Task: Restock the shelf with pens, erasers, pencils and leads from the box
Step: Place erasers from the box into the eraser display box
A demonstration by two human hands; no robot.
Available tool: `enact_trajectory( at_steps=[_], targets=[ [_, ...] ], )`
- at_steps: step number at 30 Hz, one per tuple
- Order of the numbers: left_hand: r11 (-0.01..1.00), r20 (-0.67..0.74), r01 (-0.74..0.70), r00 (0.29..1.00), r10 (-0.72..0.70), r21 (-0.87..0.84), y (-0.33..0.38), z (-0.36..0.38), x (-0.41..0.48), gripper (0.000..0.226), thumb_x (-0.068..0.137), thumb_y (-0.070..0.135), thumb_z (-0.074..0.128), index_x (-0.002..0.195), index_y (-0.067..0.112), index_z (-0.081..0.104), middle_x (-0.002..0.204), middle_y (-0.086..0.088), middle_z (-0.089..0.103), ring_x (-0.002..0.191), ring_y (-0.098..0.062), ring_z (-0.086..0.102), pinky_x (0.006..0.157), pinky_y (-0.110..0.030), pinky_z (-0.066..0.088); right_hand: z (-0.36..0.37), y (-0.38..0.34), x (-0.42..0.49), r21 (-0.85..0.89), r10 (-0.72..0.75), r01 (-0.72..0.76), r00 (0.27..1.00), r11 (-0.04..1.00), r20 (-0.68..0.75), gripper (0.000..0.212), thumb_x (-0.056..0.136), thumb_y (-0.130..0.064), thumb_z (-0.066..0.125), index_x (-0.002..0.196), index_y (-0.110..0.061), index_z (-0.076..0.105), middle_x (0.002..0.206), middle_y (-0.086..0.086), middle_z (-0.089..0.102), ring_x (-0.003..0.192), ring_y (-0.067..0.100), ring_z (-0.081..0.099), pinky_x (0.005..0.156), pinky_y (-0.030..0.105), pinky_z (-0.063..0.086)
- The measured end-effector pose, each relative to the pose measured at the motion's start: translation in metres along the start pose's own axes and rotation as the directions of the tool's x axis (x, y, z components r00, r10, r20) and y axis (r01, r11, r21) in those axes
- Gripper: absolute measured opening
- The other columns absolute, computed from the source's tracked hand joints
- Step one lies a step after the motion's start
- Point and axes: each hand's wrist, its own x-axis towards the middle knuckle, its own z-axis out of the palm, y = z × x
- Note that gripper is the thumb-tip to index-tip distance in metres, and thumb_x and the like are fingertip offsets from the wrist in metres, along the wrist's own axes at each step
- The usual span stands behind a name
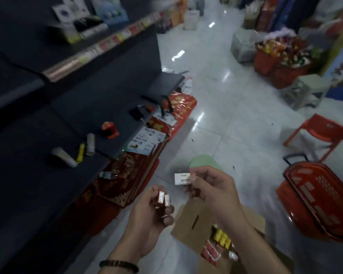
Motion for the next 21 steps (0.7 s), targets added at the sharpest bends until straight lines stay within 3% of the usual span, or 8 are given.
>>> enact_trajectory(
  at_steps=[3,6,10,13,15,17,21],
  targets=[
    [0.988,-0.021,-0.151,0.988,0.151,-0.025,0.047,-0.049,-0.039,0.017,0.106,0.028,0.058,0.097,0.013,0.055,0.072,-0.005,0.046,0.054,-0.016,0.042,0.045,-0.026,0.027,0.076,-0.021,-0.005,-0.054,-0.017,0.025,0.988,0.998,0.151,0.017,0.097,0.006,0.069,0.101,-0.005,0.081,0.088,0.023,0.079,0.073,0.034,0.075,0.063,0.033,0.061],
    [0.944,-0.022,-0.329,0.944,0.330,0.036,0.090,-0.104,-0.081,0.026,0.099,0.036,0.067,0.101,0.010,0.061,0.075,-0.005,0.043,0.055,-0.013,0.035,0.050,-0.025,0.023,0.160,-0.029,-0.020,-0.128,-0.050,0.091,0.955,0.988,0.292,0.016,0.096,-0.002,0.073,0.102,-0.013,0.083,0.088,0.020,0.078,0.078,0.038,0.074,0.071,0.040,0.063],
    [0.863,-0.036,-0.496,0.865,0.501,0.093,0.142,-0.184,-0.140,0.016,0.103,0.023,0.064,0.095,0.010,0.061,0.067,-0.001,0.051,0.047,-0.007,0.044,0.041,-0.019,0.032,0.277,-0.023,-0.052,-0.216,-0.115,0.222,0.900,0.951,0.421,0.014,0.094,-0.004,0.077,0.099,-0.016,0.083,0.078,0.008,0.077,0.069,0.022,0.073,0.064,0.025,0.058],
    [0.812,-0.082,-0.567,0.811,0.580,0.142,0.173,-0.257,-0.171,0.019,0.103,0.017,0.064,0.086,0.018,0.058,0.067,0.000,0.047,0.050,-0.009,0.039,0.044,-0.020,0.027,0.359,-0.010,-0.078,-0.210,-0.123,0.268,0.842,0.940,0.525,0.015,0.093,-0.008,0.079,0.099,-0.021,0.083,0.081,0.008,0.079,0.076,0.025,0.077,0.068,0.032,0.062],
    [0.789,-0.134,-0.593,0.779,0.613,0.161,0.193,-0.307,-0.189,0.023,0.099,0.023,0.071,0.080,0.022,0.058,0.068,0.000,0.040,0.052,-0.010,0.032,0.048,-0.023,0.022,0.410,0.000,-0.090,-0.217,-0.137,0.329,0.783,0.919,0.607,0.019,0.090,-0.011,0.083,0.102,-0.025,0.083,0.086,0.005,0.079,0.080,0.024,0.077,0.073,0.038,0.063],
    [0.771,-0.181,-0.607,0.750,0.636,0.192,0.210,-0.351,-0.206,0.023,0.095,0.028,0.075,0.079,0.022,0.060,0.071,-0.003,0.038,0.052,-0.011,0.032,0.049,-0.024,0.023,0.454,0.008,-0.098,-0.238,-0.182,0.447,0.711,0.862,0.679,0.028,0.085,-0.015,0.089,0.107,-0.030,0.081,0.098,-0.005,0.079,0.090,0.014,0.077,0.082,0.033,0.062],
    [0.740,-0.236,-0.617,0.703,0.671,0.269,0.246,-0.426,-0.230,0.021,0.097,0.030,0.074,0.081,0.020,0.064,0.073,-0.005,0.039,0.052,-0.011,0.034,0.048,-0.026,0.028,0.536,0.017,-0.102,-0.198,-0.363,0.767,0.493,0.610,0.790,0.035,0.082,-0.018,0.092,0.109,-0.035,0.079,0.109,-0.016,0.071,0.099,0.010,0.072,0.081,0.024,0.056]
  ],
)
